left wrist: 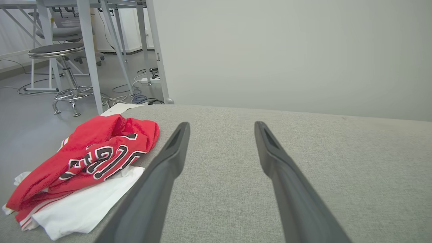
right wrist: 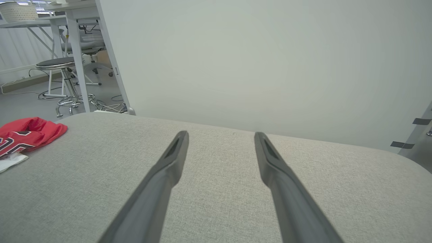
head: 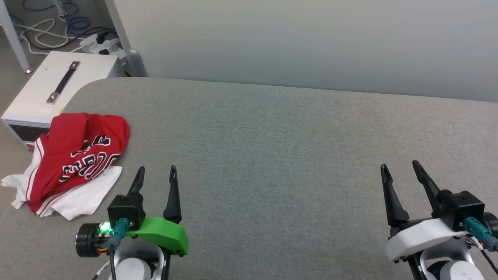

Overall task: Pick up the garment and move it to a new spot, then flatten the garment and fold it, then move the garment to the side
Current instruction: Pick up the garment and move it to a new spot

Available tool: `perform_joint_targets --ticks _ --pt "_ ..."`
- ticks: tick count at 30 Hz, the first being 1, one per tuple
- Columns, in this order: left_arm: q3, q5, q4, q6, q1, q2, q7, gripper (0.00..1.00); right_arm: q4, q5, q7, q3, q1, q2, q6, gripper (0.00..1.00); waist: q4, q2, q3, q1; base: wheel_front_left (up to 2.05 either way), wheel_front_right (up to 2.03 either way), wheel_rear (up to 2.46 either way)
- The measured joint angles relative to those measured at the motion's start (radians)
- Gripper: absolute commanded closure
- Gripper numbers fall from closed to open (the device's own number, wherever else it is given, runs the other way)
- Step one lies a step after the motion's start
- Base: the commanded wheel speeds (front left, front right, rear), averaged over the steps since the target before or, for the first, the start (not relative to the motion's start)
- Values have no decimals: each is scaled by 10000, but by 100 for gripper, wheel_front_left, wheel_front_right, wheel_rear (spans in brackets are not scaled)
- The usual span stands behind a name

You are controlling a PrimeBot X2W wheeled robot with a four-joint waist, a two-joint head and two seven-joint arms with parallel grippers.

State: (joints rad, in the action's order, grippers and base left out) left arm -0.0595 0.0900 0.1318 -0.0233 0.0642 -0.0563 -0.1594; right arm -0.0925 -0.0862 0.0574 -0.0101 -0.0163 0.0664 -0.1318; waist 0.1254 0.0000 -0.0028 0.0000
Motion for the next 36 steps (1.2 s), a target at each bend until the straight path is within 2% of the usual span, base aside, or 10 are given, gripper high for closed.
perform_joint_targets --ticks 36 --pt "391 334 422 -157 206 4 -761 0 -631 -324 148 -813 188 134 0 0 3634 0 182 0 0 0 0"
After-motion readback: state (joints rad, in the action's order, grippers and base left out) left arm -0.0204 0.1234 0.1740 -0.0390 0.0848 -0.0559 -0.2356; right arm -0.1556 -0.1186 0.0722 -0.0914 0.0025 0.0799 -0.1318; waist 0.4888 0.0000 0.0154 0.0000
